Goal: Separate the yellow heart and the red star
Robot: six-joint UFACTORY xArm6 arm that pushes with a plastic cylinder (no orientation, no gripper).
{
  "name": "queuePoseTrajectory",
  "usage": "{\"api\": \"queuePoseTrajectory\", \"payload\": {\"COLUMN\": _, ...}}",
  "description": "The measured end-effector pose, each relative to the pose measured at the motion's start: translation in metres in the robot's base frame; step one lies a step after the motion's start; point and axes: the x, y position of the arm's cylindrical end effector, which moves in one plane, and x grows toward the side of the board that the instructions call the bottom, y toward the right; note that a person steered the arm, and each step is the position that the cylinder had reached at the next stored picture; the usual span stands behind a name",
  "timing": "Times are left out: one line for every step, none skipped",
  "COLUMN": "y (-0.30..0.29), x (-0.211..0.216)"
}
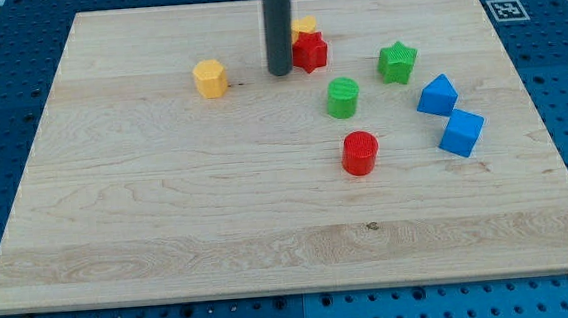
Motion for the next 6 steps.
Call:
{"api": "queuePoseTrajectory", "payload": {"y": -0.028, "x": -0.048}}
{"api": "queuePoseTrajectory", "payload": {"y": 0.002, "x": -0.096}}
{"api": "queuePoseTrajectory", "payload": {"y": 0.091, "x": -0.103}}
{"api": "queuePoseTrajectory", "payload": {"y": 0.115, "x": -0.090}}
{"api": "queuePoseTrajectory", "payload": {"y": 0.089, "x": -0.088}}
{"api": "queuePoseTrajectory", "payload": {"y": 0.060, "x": -0.071}}
